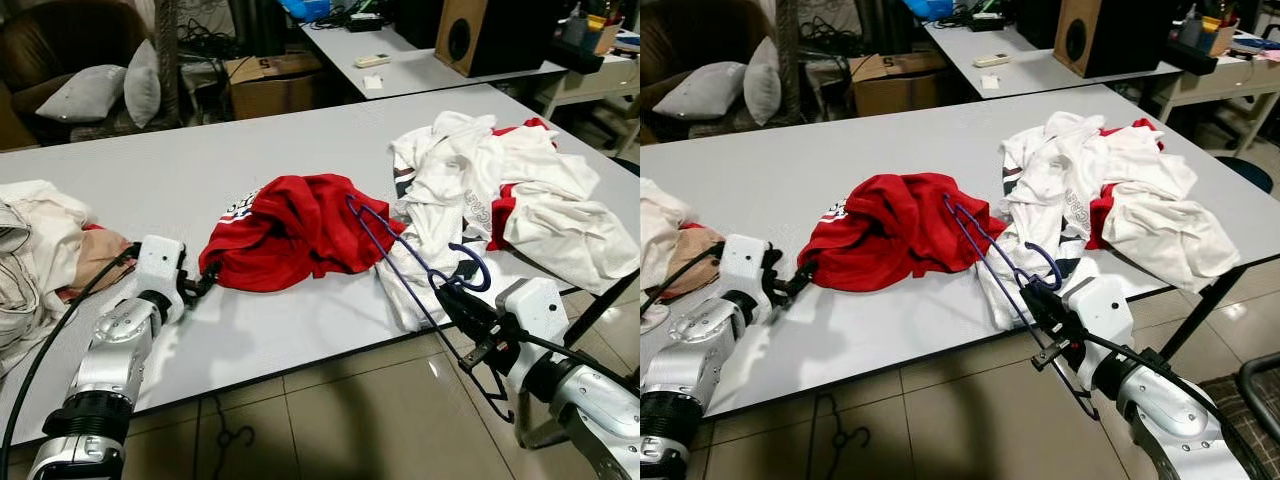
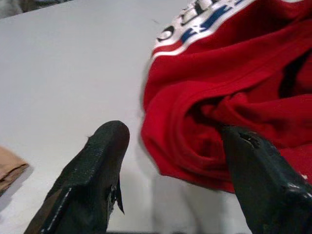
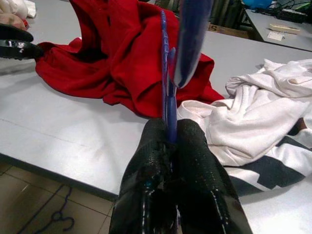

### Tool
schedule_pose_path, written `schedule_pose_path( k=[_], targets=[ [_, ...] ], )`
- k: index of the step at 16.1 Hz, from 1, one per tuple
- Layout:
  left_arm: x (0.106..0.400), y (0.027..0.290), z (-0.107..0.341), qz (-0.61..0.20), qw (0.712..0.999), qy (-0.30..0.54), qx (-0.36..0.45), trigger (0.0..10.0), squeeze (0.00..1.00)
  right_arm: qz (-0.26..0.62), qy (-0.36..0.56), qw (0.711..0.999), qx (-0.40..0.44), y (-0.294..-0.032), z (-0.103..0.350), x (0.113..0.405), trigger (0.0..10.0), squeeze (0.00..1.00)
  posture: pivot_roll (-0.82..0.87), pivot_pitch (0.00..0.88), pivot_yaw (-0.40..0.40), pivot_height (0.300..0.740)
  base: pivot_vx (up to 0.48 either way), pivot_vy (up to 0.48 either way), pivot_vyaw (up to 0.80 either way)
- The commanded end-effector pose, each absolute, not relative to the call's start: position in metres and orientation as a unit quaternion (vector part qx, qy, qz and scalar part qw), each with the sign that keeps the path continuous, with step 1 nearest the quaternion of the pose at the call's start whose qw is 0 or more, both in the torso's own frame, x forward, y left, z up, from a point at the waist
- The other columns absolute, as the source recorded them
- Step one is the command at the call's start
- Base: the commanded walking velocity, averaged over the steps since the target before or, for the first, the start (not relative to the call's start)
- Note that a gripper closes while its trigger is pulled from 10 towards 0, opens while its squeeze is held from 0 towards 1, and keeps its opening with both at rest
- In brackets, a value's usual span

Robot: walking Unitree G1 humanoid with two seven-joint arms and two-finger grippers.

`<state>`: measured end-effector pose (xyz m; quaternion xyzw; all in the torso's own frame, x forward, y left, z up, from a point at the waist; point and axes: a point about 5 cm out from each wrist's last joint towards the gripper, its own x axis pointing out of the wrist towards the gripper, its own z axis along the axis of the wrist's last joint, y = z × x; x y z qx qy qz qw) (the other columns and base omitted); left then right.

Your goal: Hang hanger

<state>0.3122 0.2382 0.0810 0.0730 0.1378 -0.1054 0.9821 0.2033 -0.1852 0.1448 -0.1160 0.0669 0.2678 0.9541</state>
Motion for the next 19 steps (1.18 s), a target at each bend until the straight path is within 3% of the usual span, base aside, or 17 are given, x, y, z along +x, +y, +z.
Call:
schedule_pose_path(
  k=[1, 2, 4, 6, 10, 15, 19],
  targets=[
    [0.316, 0.239, 0.085, -0.11, 0.981, 0.14, 0.081, 8.5, 0.0, 0.271, 0.058, 0.954, -0.117, -0.184, 0.147, 0.201, 10.0, 0.0, -0.12, 0.0, 0.092, 0.74, 0.0, 0.0, 0.0],
    [0.316, 0.24, 0.084, -0.105, 0.981, 0.143, 0.084, 5.8, 0.0, 0.271, 0.058, 0.954, -0.117, -0.183, 0.147, 0.201, 10.0, 0.0, -0.12, 0.0, 0.094, 0.74, 0.0, 0.0, 0.0],
    [0.317, 0.24, 0.085, -0.107, 0.98, 0.144, 0.082, 1.9, 0.0, 0.27, 0.059, 0.954, -0.116, -0.183, 0.146, 0.2, 10.0, 0.0, -0.12, 0.0, 0.094, 0.74, 0.0, 0.0, 0.0],
    [0.319, 0.238, 0.085, -0.111, 0.98, 0.144, 0.076, 0.0, 0.0, 0.271, 0.059, 0.954, -0.115, -0.183, 0.146, 0.2, 10.0, 0.0, -0.12, 0.0, 0.092, 0.74, 0.0, 0.0, 0.0],
    [0.327, 0.229, 0.08, -0.114, 0.978, 0.163, 0.058, 0.0, 0.0, 0.274, 0.058, 0.953, -0.114, -0.181, 0.146, 0.2, 10.0, 0.0, -0.13, 0.0, 0.101, 0.74, 0.0, 0.0, 0.0],
    [0.327, 0.238, 0.074, -0.073, 0.976, 0.189, 0.078, 0.0, 0.0, 0.276, 0.059, 0.952, -0.116, -0.182, 0.146, 0.198, 10.0, 0.0, -0.13, 0.0, 0.103, 0.74, 0.0, 0.0, 0.0],
    [0.329, 0.234, 0.075, -0.085, 0.978, 0.177, 0.064, 0.0, 0.0, 0.282, 0.057, 0.95, -0.118, -0.182, 0.148, 0.2, 10.0, 0.0, -0.14, 0.0, 0.095, 0.74, 0.0, 0.0, 0.0]
  ],
)
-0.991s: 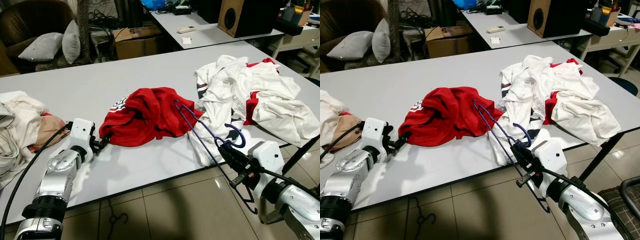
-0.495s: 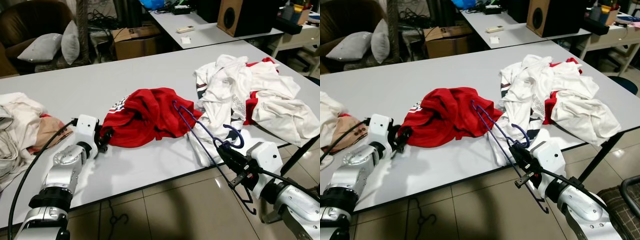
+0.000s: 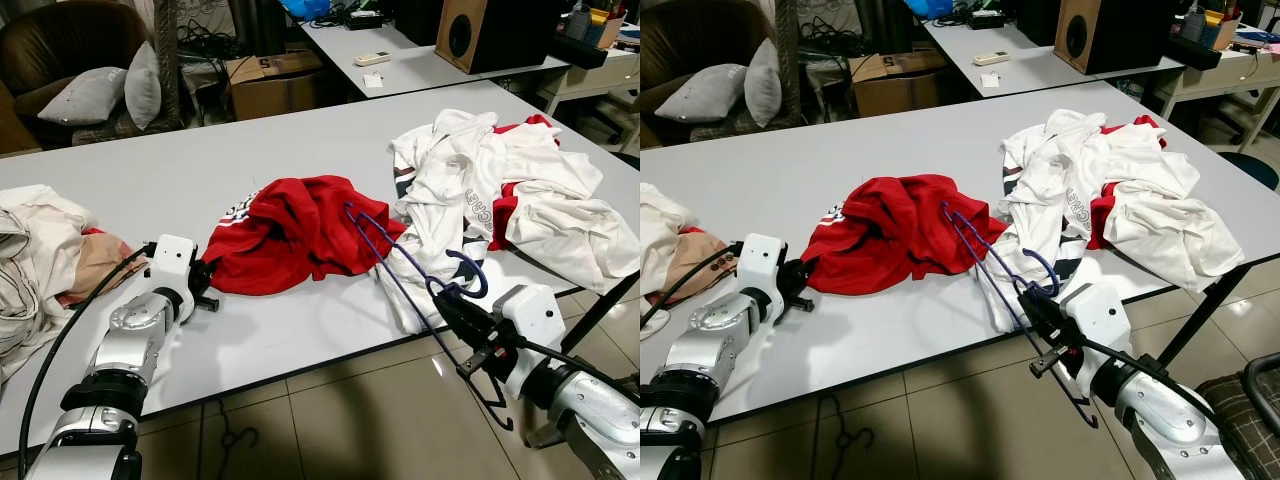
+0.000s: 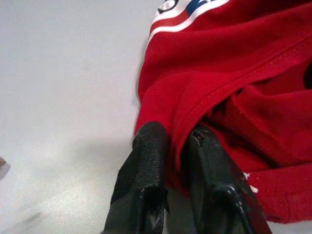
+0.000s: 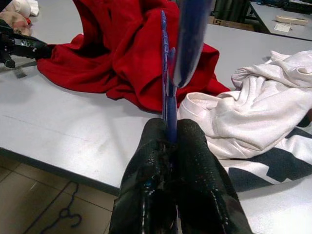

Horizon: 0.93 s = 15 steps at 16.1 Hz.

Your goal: Hang hanger

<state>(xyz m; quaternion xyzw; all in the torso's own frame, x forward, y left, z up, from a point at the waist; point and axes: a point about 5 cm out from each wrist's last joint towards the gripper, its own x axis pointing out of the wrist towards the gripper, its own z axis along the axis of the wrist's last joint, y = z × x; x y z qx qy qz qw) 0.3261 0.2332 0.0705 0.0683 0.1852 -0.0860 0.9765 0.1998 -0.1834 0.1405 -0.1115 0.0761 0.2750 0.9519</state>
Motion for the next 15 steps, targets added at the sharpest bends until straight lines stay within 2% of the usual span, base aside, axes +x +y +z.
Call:
schedule_pose_path(
  k=[1, 6, 9, 11, 15],
  targets=[
    [0.33, 0.233, 0.076, -0.088, 0.979, 0.172, 0.058, 0.0, 0.0, 0.284, 0.056, 0.95, -0.118, -0.181, 0.148, 0.201, 10.0, 0.0, -0.13, 0.0, 0.093, 0.74, 0.0, 0.0, 0.0],
    [0.344, 0.242, 0.108, -0.052, 0.992, 0.104, 0.048, 0.0, 0.0, 0.283, 0.041, 0.951, -0.115, -0.186, 0.154, 0.199, 10.0, 0.0, -0.13, 0.0, 0.093, 0.74, 0.0, 0.0, 0.0],
    [0.371, 0.244, 0.17, -0.037, 0.996, 0.003, 0.078, 0.0, 0.0, 0.287, 0.011, 0.953, -0.101, -0.188, 0.163, 0.204, 10.0, 0.0, -0.11, 0.0, 0.092, 0.74, 0.0, 0.0, 0.0],
    [0.392, 0.233, 0.246, -0.051, 0.986, -0.105, 0.12, 0.0, 0.0, 0.336, -0.04, 0.938, -0.074, -0.175, 0.183, 0.212, 10.0, 0.0, -0.1, 0.0, 0.089, 0.74, 0.0, 0.0, 0.0],
    [0.391, 0.218, 0.294, -0.096, 0.963, -0.163, 0.191, 0.0, 0.0, 0.378, -0.062, 0.922, -0.057, -0.165, 0.197, 0.214, 10.0, 0.0, -0.08, 0.0, 0.087, 0.74, 0.0, 0.0, 0.0]
  ],
)
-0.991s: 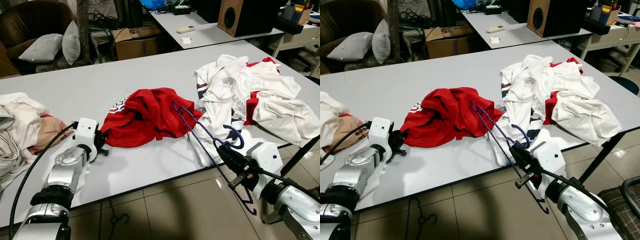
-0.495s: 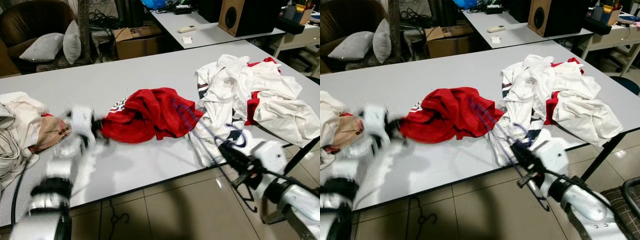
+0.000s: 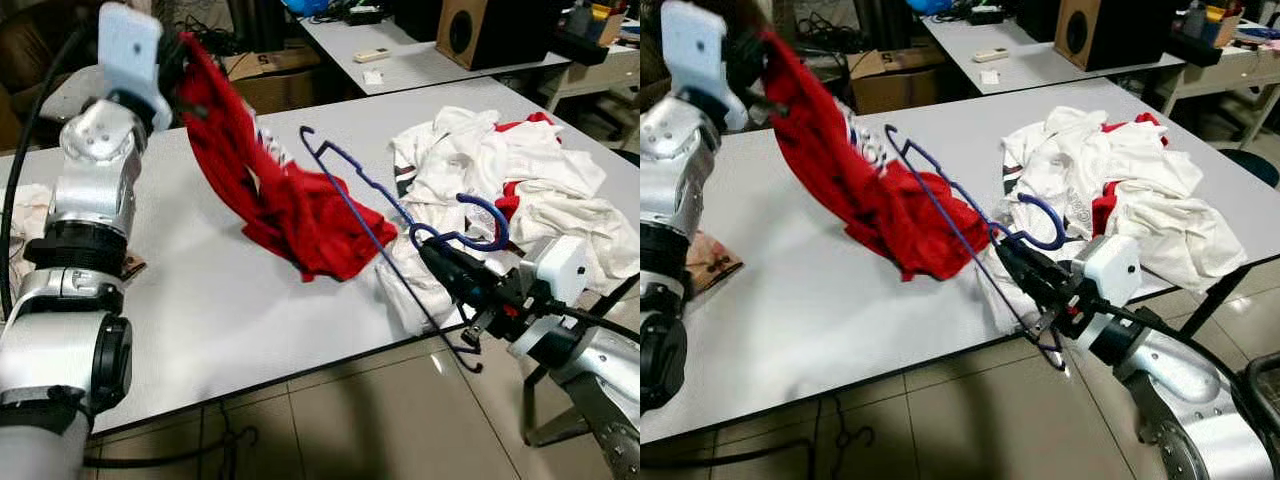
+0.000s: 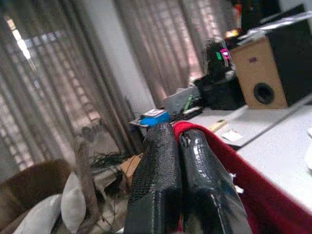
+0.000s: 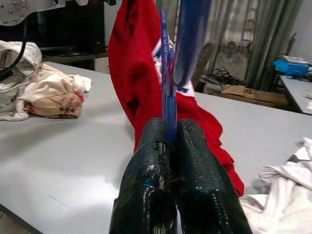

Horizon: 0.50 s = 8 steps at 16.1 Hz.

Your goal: Hang hanger

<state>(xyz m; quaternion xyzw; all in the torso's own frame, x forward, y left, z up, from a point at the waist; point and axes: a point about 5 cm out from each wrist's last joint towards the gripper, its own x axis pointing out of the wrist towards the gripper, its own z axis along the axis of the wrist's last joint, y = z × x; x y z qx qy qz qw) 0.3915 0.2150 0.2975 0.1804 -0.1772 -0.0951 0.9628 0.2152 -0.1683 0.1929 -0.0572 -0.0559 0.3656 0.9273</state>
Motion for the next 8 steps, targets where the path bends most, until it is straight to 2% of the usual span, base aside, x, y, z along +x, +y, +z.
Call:
schedule_pose_path(
  k=[1, 6, 8],
  targets=[
    [0.389, 0.217, 0.296, -0.102, 0.96, -0.166, 0.199, 0.0, 0.0, 0.381, -0.061, 0.921, -0.055, -0.163, 0.197, 0.216, 10.0, 0.0, -0.08, 0.0, 0.085, 0.74, 0.0, 0.0, 0.0],
    [0.379, 0.228, 0.298, -0.111, 0.944, -0.147, 0.275, 0.0, 0.0, 0.442, -0.037, 0.895, -0.037, -0.143, 0.192, 0.217, 10.0, 0.0, -0.04, 0.0, 0.044, 0.74, 0.0, 0.0, 0.0],
    [0.375, 0.219, 0.291, -0.149, 0.941, -0.132, 0.274, 0.0, 0.0, 0.442, -0.03, 0.896, -0.035, -0.135, 0.19, 0.229, 10.0, 0.0, -0.04, 0.0, 0.041, 0.74, 0.0, 0.0, 0.0]
  ],
)
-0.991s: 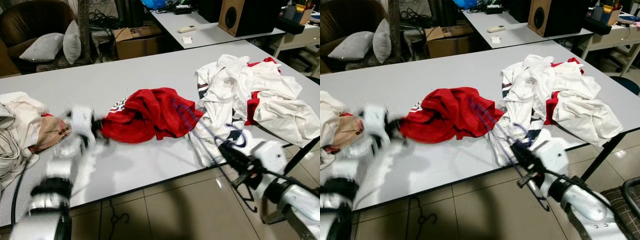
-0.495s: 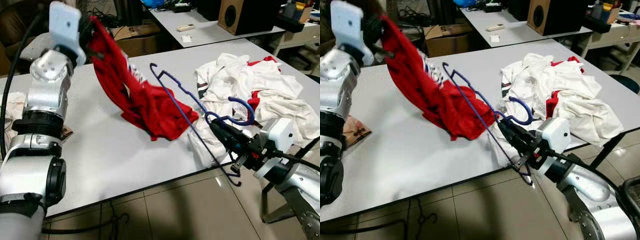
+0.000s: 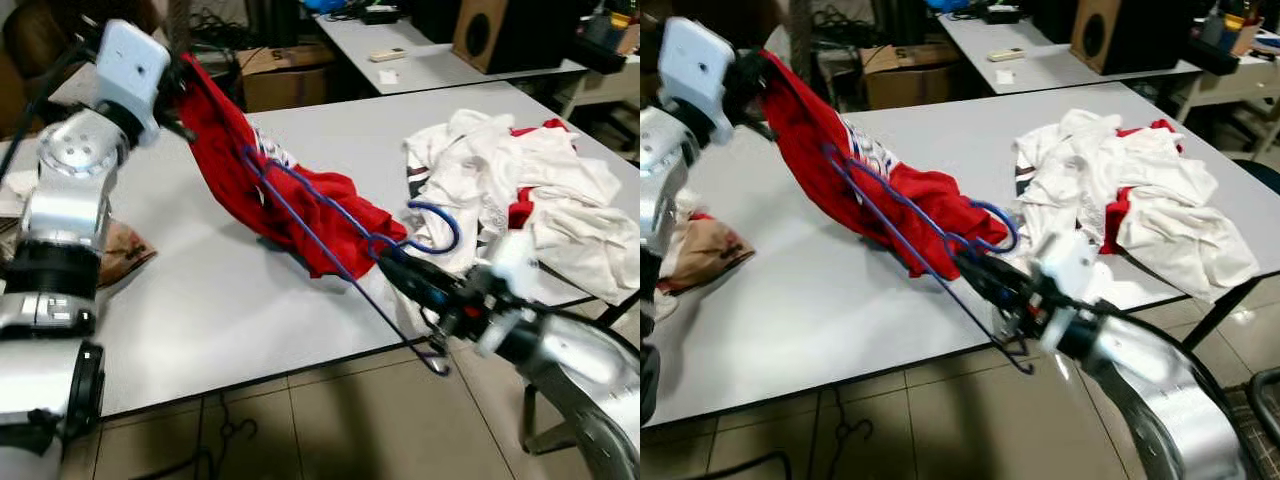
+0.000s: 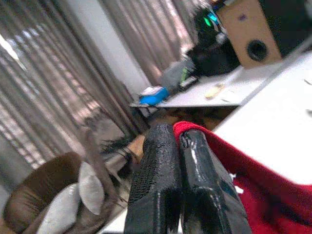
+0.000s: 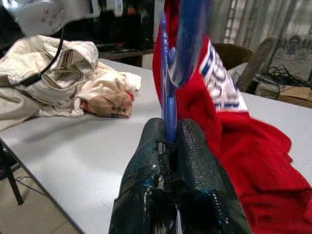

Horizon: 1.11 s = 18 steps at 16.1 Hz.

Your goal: Hang hanger

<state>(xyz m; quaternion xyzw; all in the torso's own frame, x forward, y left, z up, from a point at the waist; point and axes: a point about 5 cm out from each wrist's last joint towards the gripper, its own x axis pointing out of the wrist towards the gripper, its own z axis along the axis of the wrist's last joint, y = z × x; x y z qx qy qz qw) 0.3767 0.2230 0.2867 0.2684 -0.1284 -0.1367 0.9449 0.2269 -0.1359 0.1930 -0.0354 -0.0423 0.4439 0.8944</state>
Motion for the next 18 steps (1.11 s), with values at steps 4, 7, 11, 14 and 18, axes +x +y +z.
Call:
schedule_pose_path(
  k=[4, 7, 11, 14, 18],
  targets=[
    [0.37, 0.207, 0.274, -0.183, 0.941, -0.106, 0.263, 0.0, 0.0, 0.438, -0.006, 0.898, -0.035, -0.12, 0.184, 0.248, 10.0, 0.0, -0.03, 0.0, 0.029, 0.74, 0.0, 0.0, 0.0],
    [0.364, 0.195, 0.273, -0.206, 0.941, -0.103, 0.248, 0.0, 0.0, 0.427, 0.023, 0.903, -0.036, -0.107, 0.175, 0.266, 10.0, 0.0, -0.02, 0.0, 0.009, 0.74, 0.0, 0.0, 0.0],
    [0.363, 0.195, 0.276, -0.199, 0.944, -0.101, 0.243, 0.0, 0.0, 0.393, 0.039, 0.918, -0.019, -0.1, 0.176, 0.277, 10.0, 0.0, -0.02, 0.0, -0.001, 0.74, 0.0, 0.0, 0.0],
    [0.361, 0.193, 0.279, -0.196, 0.951, -0.106, 0.215, 0.0, 0.0, 0.351, 0.082, 0.933, 0.017, -0.094, 0.167, 0.284, 10.0, 0.0, -0.03, 0.0, -0.002, 0.74, 0.0, 0.0, 0.0],
    [0.364, 0.216, 0.314, -0.099, 0.961, -0.181, 0.183, 0.0, 0.0, 0.274, 0.172, 0.946, -0.009, -0.1, 0.135, 0.3, 10.0, 0.0, -0.04, 0.0, -0.001, 0.74, 0.0, 0.0, 0.0]
  ],
)
